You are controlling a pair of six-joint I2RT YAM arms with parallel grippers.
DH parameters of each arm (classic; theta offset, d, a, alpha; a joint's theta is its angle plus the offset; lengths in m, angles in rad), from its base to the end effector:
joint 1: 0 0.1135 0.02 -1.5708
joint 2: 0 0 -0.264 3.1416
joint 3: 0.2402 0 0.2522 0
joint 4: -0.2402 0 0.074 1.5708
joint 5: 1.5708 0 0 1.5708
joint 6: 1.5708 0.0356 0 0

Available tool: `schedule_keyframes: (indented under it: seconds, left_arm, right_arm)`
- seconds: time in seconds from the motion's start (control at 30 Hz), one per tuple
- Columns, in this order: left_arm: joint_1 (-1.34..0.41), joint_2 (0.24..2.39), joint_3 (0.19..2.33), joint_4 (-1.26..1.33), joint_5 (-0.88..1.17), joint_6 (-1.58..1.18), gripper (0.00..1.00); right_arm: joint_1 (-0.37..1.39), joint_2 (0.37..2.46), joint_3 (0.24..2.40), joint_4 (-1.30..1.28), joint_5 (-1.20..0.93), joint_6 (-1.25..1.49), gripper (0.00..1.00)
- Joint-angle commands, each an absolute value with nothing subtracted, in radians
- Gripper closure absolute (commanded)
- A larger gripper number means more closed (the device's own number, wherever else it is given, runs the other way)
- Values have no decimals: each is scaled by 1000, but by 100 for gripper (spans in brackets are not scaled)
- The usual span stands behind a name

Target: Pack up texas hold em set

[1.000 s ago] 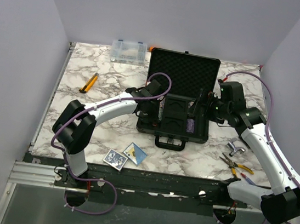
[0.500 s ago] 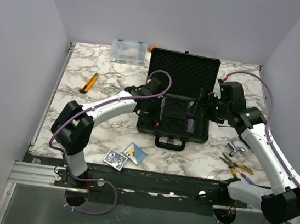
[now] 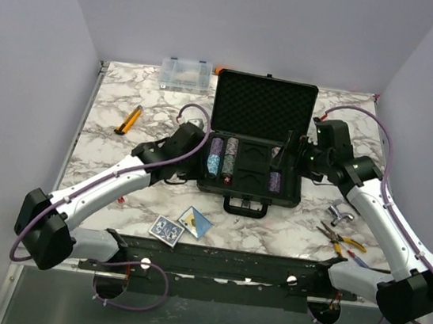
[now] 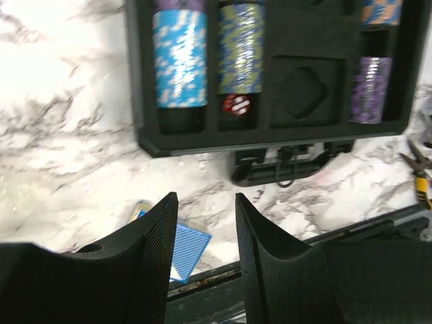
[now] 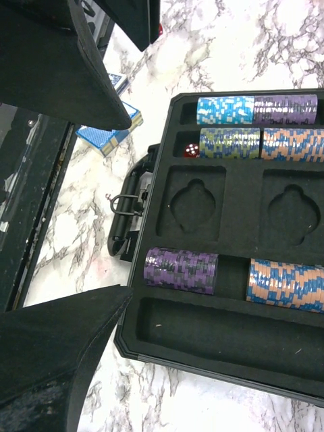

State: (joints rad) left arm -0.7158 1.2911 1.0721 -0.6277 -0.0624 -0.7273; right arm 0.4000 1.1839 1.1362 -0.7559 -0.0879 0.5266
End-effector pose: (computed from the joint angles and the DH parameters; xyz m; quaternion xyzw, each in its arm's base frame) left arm 0.2066 -0.1767 0.2905 -0.0164 0.9346 -0.2119 0.2851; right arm 0.2234 0.0979 0.3274 0.0422 0.9256 0.2035 0.3163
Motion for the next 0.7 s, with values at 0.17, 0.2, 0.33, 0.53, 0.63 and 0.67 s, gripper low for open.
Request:
schedule_keyframes:
  seconds: [0.17, 0.2, 0.33, 0.53, 0.63, 0.67]
  left_arm:
    - [-696, 1039, 806, -707, -190, -849, 60]
    - [-693, 1017, 784, -719, -195, -857, 60]
    - [-677, 924, 720, -767, -213, -887, 57]
    - [-638, 841, 673, -837, -229, -929, 51]
    - [-615, 819, 659, -863, -235, -951, 51]
    - [-607, 816, 657, -872, -237, -957, 51]
  right_arm:
    - [403, 1195, 1120, -733, -118, 536, 0]
    - [403, 1197, 1117, -730, -121, 536, 0]
    - [403, 1201, 1112, -720, -133, 540, 0]
    - [403, 1206, 1081, -691, -157, 543, 0]
    - [403, 1215, 1080, -688, -163, 534, 0]
    - [403, 1218, 1083, -686, -163, 531, 0]
